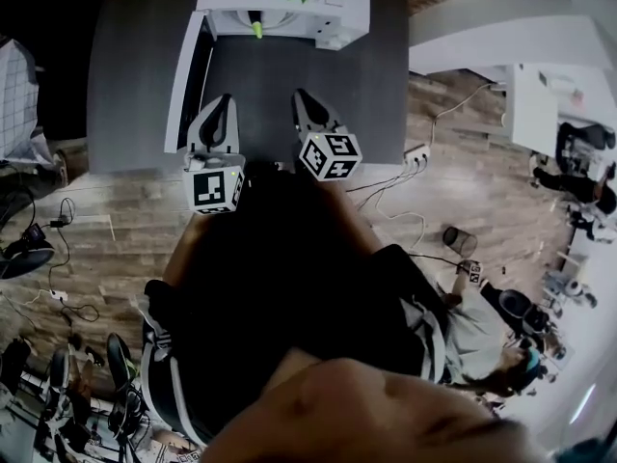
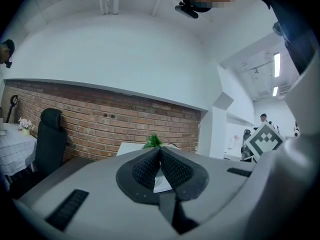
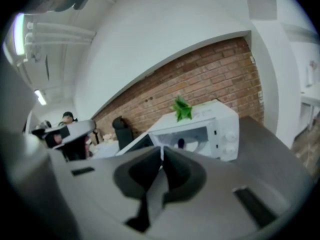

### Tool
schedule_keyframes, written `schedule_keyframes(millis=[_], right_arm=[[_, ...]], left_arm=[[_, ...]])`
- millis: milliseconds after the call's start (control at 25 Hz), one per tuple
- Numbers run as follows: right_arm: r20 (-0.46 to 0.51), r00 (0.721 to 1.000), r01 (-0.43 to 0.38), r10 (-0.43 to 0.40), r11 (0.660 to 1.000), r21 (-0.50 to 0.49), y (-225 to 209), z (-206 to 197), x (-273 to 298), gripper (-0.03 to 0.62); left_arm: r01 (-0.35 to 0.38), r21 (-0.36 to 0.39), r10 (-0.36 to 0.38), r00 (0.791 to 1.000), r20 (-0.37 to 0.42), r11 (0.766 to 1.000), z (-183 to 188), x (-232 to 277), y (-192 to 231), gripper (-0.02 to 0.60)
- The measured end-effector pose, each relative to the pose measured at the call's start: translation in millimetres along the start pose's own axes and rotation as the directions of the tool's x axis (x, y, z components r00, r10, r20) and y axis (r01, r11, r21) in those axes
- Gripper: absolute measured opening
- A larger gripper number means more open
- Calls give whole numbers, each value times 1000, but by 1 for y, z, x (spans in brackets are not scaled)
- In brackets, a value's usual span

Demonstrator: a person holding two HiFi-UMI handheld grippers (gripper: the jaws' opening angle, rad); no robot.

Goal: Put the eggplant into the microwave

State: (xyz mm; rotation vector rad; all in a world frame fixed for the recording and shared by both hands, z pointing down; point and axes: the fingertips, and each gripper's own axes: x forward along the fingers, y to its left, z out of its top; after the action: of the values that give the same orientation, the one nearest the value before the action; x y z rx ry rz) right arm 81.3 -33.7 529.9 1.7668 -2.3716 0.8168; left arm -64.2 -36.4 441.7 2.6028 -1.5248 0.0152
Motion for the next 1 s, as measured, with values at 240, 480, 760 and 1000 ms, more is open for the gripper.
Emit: schedule_keyframes(millis=[240, 480, 760, 1000], right_arm=[[56, 998, 4, -3, 1000, -20, 22, 10, -16, 38], [73, 997, -16, 18, 999, -32, 40, 11, -19, 38], [69, 997, -27, 30, 999, -43, 46, 7, -21, 32], [74, 997, -24, 26, 999, -35, 42, 6, -22, 32]], left_arm=[[41, 6, -41, 999, -14, 999, -7, 1, 2, 35], [38, 15, -38, 999, -13, 999, -10, 0, 11, 35], [42, 7, -42, 999, -26, 999, -13, 0, 13, 35], [49, 4, -49, 999, -23, 999, -14, 2, 8, 35]])
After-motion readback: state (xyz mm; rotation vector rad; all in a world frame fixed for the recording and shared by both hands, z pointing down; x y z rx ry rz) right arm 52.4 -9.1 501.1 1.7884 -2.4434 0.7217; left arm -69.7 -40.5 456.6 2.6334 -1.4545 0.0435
